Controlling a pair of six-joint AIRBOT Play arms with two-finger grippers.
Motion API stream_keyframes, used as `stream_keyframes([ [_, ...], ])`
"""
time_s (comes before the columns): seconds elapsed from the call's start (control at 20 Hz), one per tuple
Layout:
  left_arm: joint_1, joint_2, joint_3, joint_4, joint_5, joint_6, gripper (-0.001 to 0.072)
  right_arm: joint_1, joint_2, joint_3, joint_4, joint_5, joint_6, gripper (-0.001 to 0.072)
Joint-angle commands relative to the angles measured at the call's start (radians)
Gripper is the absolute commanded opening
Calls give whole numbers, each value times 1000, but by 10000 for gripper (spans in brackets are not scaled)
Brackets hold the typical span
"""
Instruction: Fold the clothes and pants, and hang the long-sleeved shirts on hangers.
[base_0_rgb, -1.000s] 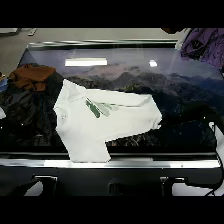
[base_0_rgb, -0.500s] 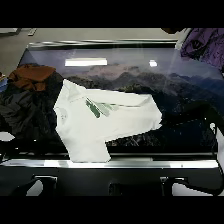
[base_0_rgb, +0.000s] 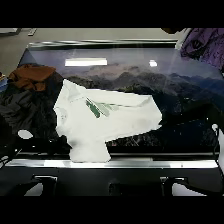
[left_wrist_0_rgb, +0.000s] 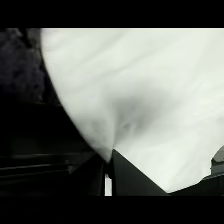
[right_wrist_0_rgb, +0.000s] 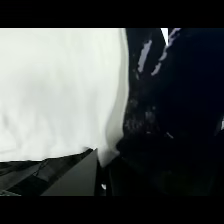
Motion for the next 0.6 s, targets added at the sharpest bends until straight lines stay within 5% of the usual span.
stream_keyframes([
  [0.0,-38,-31,52,-29,24,6,14,1,29,3,100,4,0,34],
  [0.2,-36,-14,407,64,-11,-14,11,1,118,127,152,50,24,33],
  [0.55,-36,5,1395,426,-174,-102,12,0,329,712,78,1,127,33],
])
